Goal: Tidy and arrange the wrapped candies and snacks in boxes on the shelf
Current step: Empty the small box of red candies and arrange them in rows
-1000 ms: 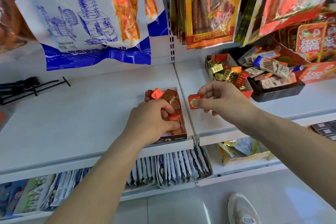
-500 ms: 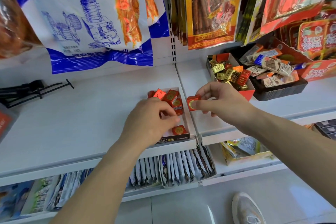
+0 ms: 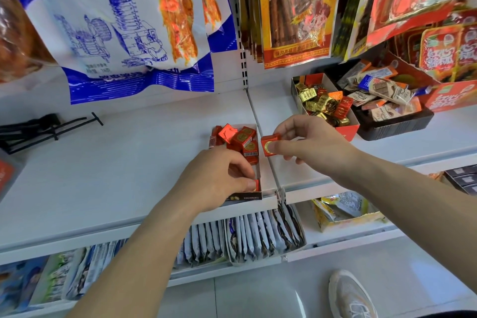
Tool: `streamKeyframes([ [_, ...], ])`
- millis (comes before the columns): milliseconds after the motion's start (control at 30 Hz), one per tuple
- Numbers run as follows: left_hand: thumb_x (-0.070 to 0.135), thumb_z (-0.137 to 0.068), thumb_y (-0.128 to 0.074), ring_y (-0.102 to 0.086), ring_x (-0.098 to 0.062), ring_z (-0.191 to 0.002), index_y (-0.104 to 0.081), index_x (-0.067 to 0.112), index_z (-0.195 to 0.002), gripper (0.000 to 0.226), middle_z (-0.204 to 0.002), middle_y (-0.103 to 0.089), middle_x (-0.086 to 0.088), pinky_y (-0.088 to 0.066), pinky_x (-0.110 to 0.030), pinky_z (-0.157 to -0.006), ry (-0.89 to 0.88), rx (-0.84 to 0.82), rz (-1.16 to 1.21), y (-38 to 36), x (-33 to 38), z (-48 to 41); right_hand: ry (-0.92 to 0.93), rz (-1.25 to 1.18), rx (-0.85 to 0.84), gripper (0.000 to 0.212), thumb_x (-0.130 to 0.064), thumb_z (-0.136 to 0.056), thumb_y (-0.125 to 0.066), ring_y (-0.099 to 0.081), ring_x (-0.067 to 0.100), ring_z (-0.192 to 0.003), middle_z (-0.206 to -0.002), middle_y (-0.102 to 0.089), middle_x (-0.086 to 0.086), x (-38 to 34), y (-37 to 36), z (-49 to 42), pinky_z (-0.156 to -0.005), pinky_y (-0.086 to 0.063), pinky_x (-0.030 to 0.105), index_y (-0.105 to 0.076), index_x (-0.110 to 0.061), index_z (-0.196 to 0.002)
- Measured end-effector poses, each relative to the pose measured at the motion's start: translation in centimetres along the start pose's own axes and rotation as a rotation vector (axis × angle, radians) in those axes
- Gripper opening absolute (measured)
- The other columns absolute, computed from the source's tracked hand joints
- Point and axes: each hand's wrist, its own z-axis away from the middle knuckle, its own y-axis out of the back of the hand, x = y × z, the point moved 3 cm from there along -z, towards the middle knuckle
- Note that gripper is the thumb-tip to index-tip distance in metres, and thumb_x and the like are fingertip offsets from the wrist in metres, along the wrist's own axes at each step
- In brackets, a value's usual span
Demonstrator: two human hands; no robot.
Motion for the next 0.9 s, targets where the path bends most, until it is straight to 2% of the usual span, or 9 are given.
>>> streamKeyframes([
  [67,0.027,-0.079,-0.080,-0.058,0.009,-0.074,-0.071,0.034,-0.086,0.014,-0.086,-0.068,0.016,-0.042,-0.012,-0.068,0.001,0.147,0.136,1.0,-0.1,0.1,0.019,-0.006,-0.037,0.025,-0.023,-0.076,-0.084,-0.062,0.006,-0.063,-0.074,-0.068,-0.003,-0.3,-0.2,0.0,-0.052,-0.044,0.012,-0.070,-0.015,-0.096],
  [167,0.020,-0.080,-0.080,-0.061,-0.003,-0.075,-0.069,0.030,-0.086,0.016,-0.086,-0.070,0.011,-0.046,-0.020,-0.069,0.062,0.380,0.312,2.8,-1.7,0.7,0.037,0.015,-0.131,0.023,-0.023,-0.076,-0.084,-0.063,0.003,-0.066,-0.082,-0.071,0.003,-0.7,-1.2,0.2,-0.054,-0.044,0.011,-0.073,-0.017,-0.096],
  [267,0.023,-0.083,-0.078,-0.063,-0.004,-0.075,-0.069,0.030,-0.084,0.011,-0.085,-0.070,0.011,-0.045,-0.021,-0.068,0.135,0.389,0.296,2.7,-3.5,1.3,0.046,0.118,-0.212,0.025,-0.025,-0.074,-0.086,-0.062,0.001,-0.068,-0.089,-0.073,0.006,-0.9,-2.6,0.0,-0.064,-0.047,0.020,-0.075,-0.017,-0.095],
  [367,0.026,-0.085,-0.075,-0.063,0.002,-0.072,-0.070,0.031,-0.085,0.008,-0.083,-0.069,0.014,-0.043,-0.010,-0.060,0.153,0.419,0.286,2.2,-4.3,1.4,0.125,0.326,-0.264,0.025,-0.025,-0.076,-0.085,-0.055,-0.010,-0.056,-0.089,-0.072,-0.002,-1.4,-3.6,-0.1,-0.058,-0.037,0.008,-0.076,-0.019,-0.098],
  [467,0.027,-0.087,-0.074,-0.065,-0.002,-0.072,-0.068,0.034,-0.084,0.010,-0.082,-0.068,0.017,-0.044,-0.011,-0.062,0.133,0.436,0.278,1.8,-4.4,1.4,0.209,0.539,-0.324,0.025,-0.027,-0.082,-0.080,-0.054,-0.015,-0.060,-0.084,-0.067,-0.016,-1.9,-4.6,-0.1,-0.057,-0.038,0.006,-0.076,-0.023,-0.106],
  [600,0.027,-0.086,-0.074,-0.065,-0.001,-0.069,-0.068,0.037,-0.082,0.013,-0.080,-0.068,0.020,-0.046,-0.011,-0.063,0.106,0.446,0.298,1.7,-4.6,1.6,0.253,0.637,-0.376,0.020,-0.028,-0.086,-0.074,-0.059,-0.004,-0.079,-0.091,-0.073,-0.012,-1.9,-5.9,-0.7,-0.066,-0.042,0.013,-0.077,-0.029,-0.106],
  [733,0.026,-0.087,-0.073,-0.066,-0.001,-0.070,-0.069,0.034,-0.087,0.009,-0.084,-0.069,0.018,-0.047,-0.008,-0.060,0.103,0.438,0.332,1.7,-5.0,1.8,0.211,0.609,-0.322,0.020,-0.032,-0.083,-0.076,-0.062,-0.011,-0.080,-0.086,-0.072,-0.016,-1.9,-6.0,-1.0,-0.066,-0.041,0.005,-0.077,-0.031,-0.103],
  [800,0.026,-0.088,-0.073,-0.066,-0.001,-0.072,-0.069,0.033,-0.089,0.007,-0.085,-0.069,0.018,-0.048,-0.008,-0.061,0.105,0.435,0.349,1.8,-5.2,1.9,0.240,0.682,-0.355,0.020,-0.032,-0.087,-0.072,-0.060,-0.004,-0.085,-0.091,-0.069,-0.017,-1.9,-6.3,-0.8,-0.066,-0.040,0.007,-0.075,-0.035,-0.107],
  [900,0.026,-0.088,-0.073,-0.067,-0.002,-0.073,-0.070,0.031,-0.089,0.006,-0.086,-0.070,0.016,-0.053,-0.016,-0.065,0.109,0.431,0.376,1.8,-5.2,1.9,0.259,0.734,-0.366,0.020,-0.033,-0.091,-0.067,-0.060,0.004,-0.087,-0.097,-0.069,-0.017,-1.9,-6.8,-0.5,-0.071,-0.043,0.013,-0.074,-0.035,-0.109],
])
